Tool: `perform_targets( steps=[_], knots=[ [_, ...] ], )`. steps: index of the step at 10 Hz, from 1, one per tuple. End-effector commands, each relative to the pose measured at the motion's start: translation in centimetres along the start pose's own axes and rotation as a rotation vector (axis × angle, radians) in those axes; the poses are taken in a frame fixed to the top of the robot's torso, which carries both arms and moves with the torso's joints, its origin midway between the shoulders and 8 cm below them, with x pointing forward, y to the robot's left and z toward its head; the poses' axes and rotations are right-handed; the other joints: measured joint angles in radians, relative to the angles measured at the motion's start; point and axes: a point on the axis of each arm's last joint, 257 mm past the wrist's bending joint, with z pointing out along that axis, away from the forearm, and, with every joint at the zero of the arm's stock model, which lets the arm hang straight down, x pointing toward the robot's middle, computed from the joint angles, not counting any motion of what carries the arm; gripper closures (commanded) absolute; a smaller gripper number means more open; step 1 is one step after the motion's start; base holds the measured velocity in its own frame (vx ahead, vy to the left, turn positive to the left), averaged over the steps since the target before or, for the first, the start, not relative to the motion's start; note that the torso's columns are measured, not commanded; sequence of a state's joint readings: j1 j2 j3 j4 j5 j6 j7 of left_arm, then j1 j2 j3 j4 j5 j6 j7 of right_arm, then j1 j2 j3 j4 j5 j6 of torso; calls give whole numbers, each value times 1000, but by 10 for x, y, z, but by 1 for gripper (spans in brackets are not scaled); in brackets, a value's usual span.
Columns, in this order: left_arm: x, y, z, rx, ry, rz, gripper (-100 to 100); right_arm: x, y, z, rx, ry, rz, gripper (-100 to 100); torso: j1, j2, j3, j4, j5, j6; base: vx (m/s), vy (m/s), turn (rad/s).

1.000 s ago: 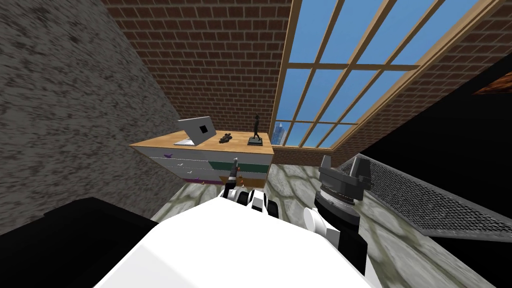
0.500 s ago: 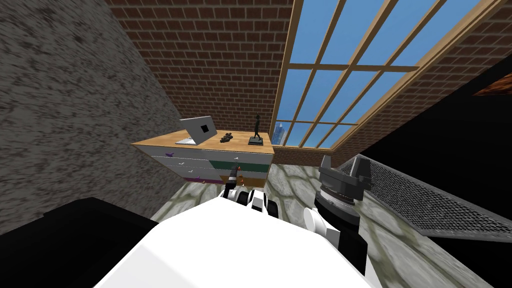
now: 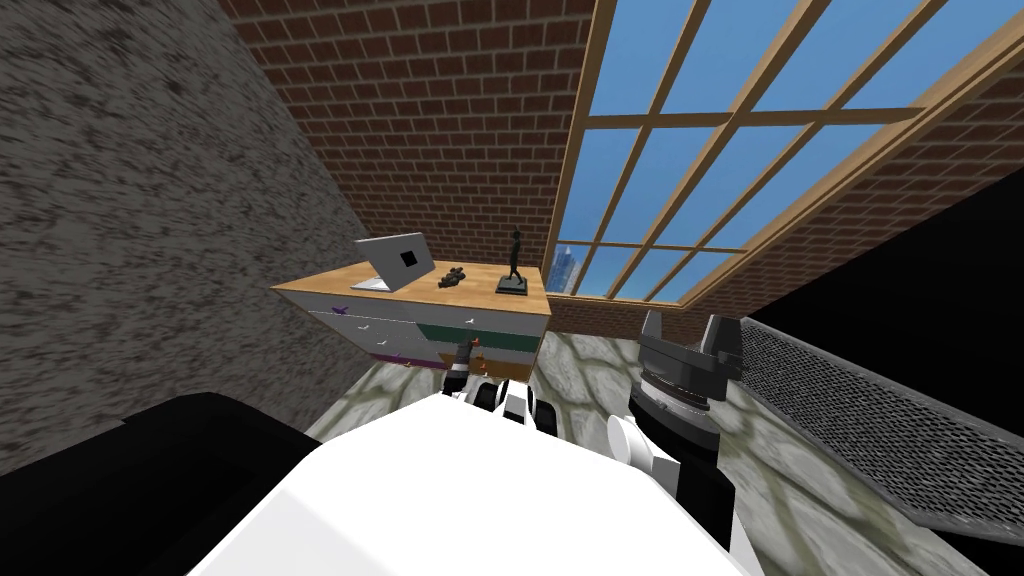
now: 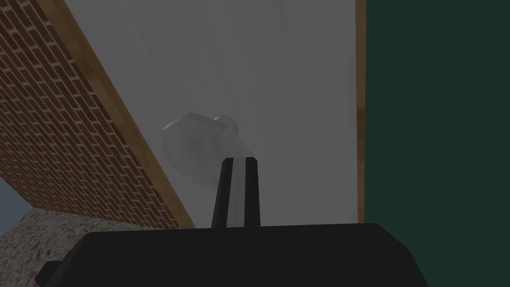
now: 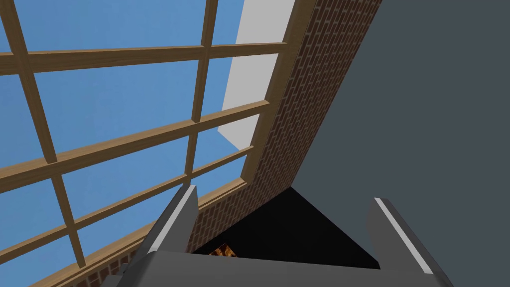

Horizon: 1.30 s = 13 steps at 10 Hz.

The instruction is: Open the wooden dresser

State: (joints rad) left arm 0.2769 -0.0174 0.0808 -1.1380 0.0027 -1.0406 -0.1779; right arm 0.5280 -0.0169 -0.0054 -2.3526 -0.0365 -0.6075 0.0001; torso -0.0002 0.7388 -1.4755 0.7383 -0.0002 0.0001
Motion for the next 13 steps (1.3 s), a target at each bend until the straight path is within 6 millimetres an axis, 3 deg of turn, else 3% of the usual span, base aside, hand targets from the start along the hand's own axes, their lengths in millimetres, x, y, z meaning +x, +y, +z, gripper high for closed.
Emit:
perform_targets(
  steps=[1,2,3,8,13],
  knots=[
    [0,-3,-21,3,23,-14,100,0,0,0,0,0,0,0,0,0,0,0,0,0,64,-35,86],
    [0,-1,-16,-1,18,-10,100,0,0,0,0,0,0,0,0,-1,0,0,0,0,28,-17,19],
    [-8,0,-15,5,37,14,-100,0,0,0,0,0,0,0,1,1,0,0,0,0,2,-6,-6],
    [-36,1,4,2,102,97,-100,0,0,0,0,0,0,0,0,-1,0,0,0,0,-19,-6,-5],
    [-37,0,20,-28,107,98,-100,0,0,0,0,0,0,0,0,-1,-1,0,0,0,-36,-13,-9]
  ],
)
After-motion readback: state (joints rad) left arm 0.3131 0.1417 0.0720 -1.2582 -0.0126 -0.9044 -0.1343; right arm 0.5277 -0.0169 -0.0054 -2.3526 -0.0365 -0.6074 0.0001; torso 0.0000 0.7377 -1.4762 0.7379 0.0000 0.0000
